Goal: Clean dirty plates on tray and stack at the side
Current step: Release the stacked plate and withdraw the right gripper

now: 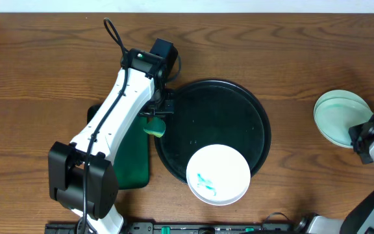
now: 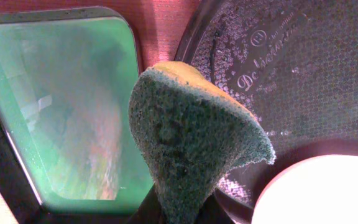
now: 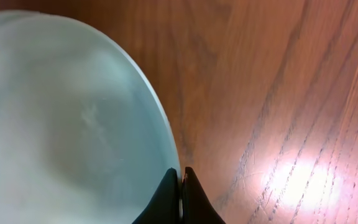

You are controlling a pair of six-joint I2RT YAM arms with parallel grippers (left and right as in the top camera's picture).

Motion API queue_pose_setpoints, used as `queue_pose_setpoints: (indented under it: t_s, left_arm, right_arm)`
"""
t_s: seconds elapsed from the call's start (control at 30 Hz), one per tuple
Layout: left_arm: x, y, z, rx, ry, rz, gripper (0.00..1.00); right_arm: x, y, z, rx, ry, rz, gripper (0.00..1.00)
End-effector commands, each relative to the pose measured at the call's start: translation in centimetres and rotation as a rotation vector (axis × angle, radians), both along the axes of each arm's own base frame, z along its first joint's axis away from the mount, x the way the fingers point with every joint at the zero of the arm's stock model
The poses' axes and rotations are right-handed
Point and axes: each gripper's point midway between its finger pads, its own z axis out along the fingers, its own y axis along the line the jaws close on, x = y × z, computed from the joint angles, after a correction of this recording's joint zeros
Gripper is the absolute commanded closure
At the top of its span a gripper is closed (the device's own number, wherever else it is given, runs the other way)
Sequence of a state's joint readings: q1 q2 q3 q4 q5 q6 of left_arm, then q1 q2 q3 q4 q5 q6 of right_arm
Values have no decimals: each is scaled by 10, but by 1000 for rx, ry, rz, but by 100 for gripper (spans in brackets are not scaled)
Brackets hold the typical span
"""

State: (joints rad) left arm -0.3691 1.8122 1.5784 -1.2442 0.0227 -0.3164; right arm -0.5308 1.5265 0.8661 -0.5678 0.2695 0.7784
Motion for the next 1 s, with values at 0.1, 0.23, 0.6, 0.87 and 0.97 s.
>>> queue_pose_setpoints:
  t_s: [0.1,0.23,0.6,0.87,0.97]
  left_arm:
    - [-1,3,-6,16,17,-5,93]
    - [-1,3,-6,16,17,-5,93]
    - [-1,3,-6,16,17,-5,93]
    - [-1,3,-6,16,17,-5,93]
    - [-1,3,-6,15,17,-5,93]
  right_arm:
    - [-9,-2,-23,15,65,-67,99]
    - [-7,-4,-26,13,62,-70,99]
    - [16,2,-23,45,-2,52,1]
    - [42,5,-3,68,-63,183,1]
    - [53,7,8,56,-90,238,1]
